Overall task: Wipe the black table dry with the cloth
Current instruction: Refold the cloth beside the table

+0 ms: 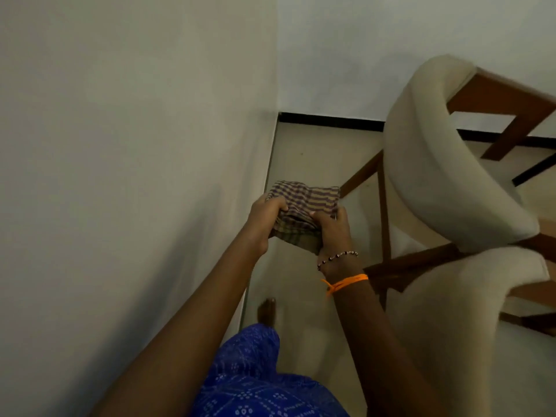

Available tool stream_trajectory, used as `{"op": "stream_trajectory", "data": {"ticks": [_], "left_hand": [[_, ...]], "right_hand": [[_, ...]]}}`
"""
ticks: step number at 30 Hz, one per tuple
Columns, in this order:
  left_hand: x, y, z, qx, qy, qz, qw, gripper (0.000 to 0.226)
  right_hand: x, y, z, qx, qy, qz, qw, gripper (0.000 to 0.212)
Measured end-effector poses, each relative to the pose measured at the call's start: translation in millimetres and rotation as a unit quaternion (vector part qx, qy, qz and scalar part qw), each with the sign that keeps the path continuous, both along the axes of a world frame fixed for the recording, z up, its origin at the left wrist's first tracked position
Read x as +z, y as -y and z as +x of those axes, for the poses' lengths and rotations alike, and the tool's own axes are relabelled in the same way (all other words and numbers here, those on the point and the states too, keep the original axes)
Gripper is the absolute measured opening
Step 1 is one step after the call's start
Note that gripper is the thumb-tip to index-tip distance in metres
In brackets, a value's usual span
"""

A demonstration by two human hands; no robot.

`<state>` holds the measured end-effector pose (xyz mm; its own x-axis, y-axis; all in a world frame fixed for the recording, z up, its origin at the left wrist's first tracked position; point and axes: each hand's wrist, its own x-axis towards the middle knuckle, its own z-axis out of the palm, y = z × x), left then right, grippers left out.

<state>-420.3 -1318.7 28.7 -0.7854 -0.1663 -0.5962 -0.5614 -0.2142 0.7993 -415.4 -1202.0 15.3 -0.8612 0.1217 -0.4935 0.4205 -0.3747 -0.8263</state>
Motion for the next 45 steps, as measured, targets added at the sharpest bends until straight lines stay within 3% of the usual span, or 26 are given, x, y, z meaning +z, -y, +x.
{"op": "stream_trajectory", "data": {"ticks": [3,8,13,21,29,32,36,41,45], "left_hand": [[-4.1,10.3,-66.4,-0.017,0.025,-0.01,0.999,0.021],[-4.1,14.9,-171.5,-0.023,0.015,0.003,1.0,0.007],[-23.4,4.6,-279.0,-0.029,-0.037,0.025,0.999,0.015],[-5.7,-49.5,-474.1,-0.121,-0.02,-0.02,0.992,0.017],[0.7,-106.9,-672.3,-0.189,-0.007,-0.013,0.982,0.028],[-5.9,-136.4,-750.1,-0.225,-0.021,0.002,0.974,0.02],[-4.8,-182.0,-846.2,-0.331,-0.006,-0.006,0.944,0.018],[-8.3,-258.8,-942.8,-0.455,-0.005,-0.003,0.891,0.026],[-19.2,-339.5,-978.1,-0.577,-0.051,-0.022,0.815,0.044]], "right_hand": [[6.4,10.4,-61.2,-0.007,0.012,-0.003,1.0,0.04],[12.8,16.4,-160.0,-0.024,0.004,0.027,0.999,0.046],[-5.6,4.9,-275.5,-0.062,0.021,0.042,0.997,0.034],[-3.2,-55.6,-459.9,-0.07,0.037,0.033,0.996,0.026],[2.2,-112.7,-644.2,-0.158,0.032,0.023,0.987,0.026],[-5.7,-136.5,-711.4,-0.209,0.04,0.023,0.977,0.024],[-6.1,-173.1,-781.3,-0.298,0.059,0.017,0.952,0.03],[-3.3,-232.3,-842.9,-0.391,0.042,0.043,0.918,0.022],[-14.1,-296.3,-864.6,-0.485,0.066,0.052,0.87,0.02]]}}
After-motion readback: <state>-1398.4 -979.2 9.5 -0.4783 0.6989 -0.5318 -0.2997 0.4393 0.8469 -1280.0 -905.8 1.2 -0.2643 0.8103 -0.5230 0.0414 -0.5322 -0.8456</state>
